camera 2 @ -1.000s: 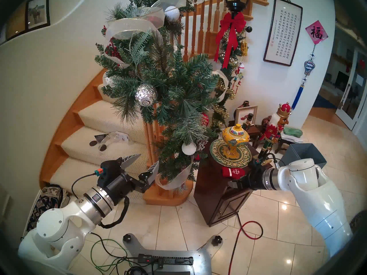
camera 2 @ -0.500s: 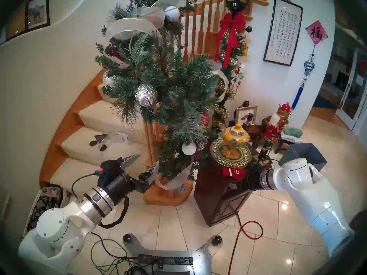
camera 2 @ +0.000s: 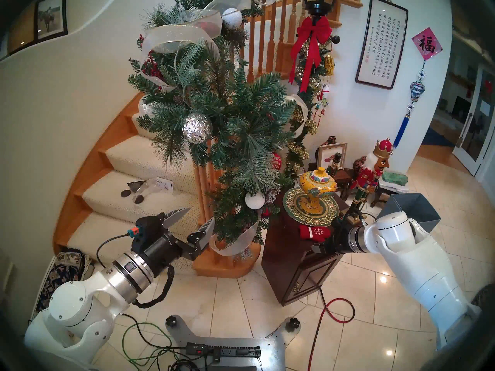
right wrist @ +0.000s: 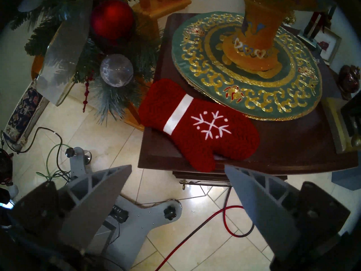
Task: Hang the ornament onto the Christmas-tree-style decoration
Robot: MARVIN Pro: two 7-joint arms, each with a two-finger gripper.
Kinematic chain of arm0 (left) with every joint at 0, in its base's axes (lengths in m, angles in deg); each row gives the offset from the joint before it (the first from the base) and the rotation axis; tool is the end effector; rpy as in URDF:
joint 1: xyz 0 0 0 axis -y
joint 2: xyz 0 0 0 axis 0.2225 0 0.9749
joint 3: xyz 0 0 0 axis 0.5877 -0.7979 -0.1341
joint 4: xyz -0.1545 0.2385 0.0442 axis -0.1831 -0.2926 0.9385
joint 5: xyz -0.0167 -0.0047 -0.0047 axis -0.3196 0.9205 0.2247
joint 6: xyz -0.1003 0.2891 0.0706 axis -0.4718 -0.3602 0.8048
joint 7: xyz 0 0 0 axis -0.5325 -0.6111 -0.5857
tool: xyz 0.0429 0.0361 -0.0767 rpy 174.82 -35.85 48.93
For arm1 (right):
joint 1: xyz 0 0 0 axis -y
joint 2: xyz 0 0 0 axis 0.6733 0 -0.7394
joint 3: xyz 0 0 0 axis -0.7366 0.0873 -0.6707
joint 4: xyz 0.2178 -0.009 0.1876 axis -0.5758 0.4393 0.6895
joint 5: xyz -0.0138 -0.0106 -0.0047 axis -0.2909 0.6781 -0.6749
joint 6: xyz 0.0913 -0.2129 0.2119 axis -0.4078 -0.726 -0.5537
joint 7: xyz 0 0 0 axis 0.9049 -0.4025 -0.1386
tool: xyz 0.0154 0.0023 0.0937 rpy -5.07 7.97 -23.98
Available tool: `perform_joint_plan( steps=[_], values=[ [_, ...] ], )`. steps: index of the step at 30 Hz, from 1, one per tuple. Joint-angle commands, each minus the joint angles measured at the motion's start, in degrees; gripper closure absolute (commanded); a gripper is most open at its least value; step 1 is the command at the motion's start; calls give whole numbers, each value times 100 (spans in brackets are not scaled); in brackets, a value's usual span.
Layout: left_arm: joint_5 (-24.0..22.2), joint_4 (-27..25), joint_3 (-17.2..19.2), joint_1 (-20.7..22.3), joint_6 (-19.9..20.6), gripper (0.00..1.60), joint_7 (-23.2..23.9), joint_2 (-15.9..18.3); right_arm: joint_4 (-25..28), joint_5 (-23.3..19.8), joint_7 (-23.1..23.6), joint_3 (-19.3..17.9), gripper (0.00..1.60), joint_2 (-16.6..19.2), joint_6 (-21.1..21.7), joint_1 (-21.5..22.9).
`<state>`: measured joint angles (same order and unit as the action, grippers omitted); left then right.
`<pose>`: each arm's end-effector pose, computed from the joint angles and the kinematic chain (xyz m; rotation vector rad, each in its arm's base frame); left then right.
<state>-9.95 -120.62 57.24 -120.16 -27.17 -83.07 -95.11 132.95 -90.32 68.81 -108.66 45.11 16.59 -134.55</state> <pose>0.2131 -0.0287 -0.2157 1.9646 -0.3891 1.7557 0.3675 -0.1814 -0.3207 -2.7697 -0.6094 -0.8632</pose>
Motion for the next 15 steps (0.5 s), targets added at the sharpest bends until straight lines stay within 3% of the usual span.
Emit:
perform_joint_plan(
  steps=[1,15],
  values=[
    [5,-50,4,2,-16,0,-9,-11,-111,66,6,5,0,17,-106,302],
    [6,-50,4,1,-16,0,-9,-11,-386,140,138,124,0,-22,-148,508]
  ],
)
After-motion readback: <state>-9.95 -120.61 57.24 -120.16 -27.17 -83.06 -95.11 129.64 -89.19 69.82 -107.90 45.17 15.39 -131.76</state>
